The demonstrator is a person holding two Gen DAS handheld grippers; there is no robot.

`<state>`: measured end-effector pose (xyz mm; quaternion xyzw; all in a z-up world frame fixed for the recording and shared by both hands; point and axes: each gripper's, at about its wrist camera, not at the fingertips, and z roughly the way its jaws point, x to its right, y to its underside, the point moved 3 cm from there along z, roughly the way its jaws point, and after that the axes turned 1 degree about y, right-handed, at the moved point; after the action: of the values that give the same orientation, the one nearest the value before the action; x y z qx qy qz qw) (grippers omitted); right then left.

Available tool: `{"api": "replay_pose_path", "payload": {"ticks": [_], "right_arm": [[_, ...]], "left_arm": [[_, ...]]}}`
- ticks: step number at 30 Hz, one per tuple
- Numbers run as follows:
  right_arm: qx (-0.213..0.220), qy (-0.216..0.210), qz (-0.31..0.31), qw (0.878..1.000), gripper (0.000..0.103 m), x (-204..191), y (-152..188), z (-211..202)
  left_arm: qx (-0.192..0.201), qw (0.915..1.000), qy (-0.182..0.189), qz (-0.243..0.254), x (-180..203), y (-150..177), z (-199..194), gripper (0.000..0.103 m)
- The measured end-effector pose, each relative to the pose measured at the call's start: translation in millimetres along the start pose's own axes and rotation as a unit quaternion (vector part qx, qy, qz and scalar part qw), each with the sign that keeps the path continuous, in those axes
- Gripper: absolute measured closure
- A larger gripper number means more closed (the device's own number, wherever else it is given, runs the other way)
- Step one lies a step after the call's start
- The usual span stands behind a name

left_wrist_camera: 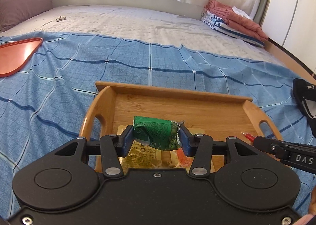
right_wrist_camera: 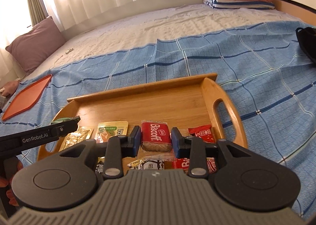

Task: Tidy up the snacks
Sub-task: 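Carry the green pouch and Biscoff pack onto the tray and open both tools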

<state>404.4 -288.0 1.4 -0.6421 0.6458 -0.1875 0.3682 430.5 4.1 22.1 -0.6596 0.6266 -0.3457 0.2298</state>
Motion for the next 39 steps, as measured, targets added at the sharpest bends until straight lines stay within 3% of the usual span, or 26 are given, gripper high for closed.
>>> {"api": "replay_pose_path", "payload": {"ticks": [11, 25, 28, 29, 31, 39], "right_arm": [[-0.009, -0.013, 0.008, 1.000, 0.065, -1.5, 2.1, 34.6], [-0.019, -0.014, -0.005, 1.000, 0.065, -5.1, 10.8, 46.0], [-0.015, -0.016, -0.009, 1.000, 0.060, -6.7, 11.7, 42.5], [-0.011, -0.018, -0.008, 1.000, 0.045, -7.2, 12.2, 39.3], [-0.006, -0.027, -0.004, 1.000, 0.042, -8.0, 13.0, 32.1], [0.011, -0.037, -0.019, 0.999, 0.027, -15.0, 12.9, -7.7]], "left_arm": [[-0.009, 0.9999, 0.004, 0.010, 6.0, 10.8, 30.8, 0.057], [0.002, 0.9987, -0.004, 0.050, 14.8, 19.2, 31.0, 0.053], [0.002, 0.9985, -0.006, 0.055, 16.7, 19.3, 26.1, 0.048], [0.003, 0.9985, -0.002, 0.054, 16.8, 18.8, 22.8, 0.045], [0.009, 0.9985, 0.003, 0.054, 16.7, 17.2, 14.2, 0.032], [0.030, 0.9966, 0.000, 0.077, 19.2, 18.4, -36.1, 0.023]]}}
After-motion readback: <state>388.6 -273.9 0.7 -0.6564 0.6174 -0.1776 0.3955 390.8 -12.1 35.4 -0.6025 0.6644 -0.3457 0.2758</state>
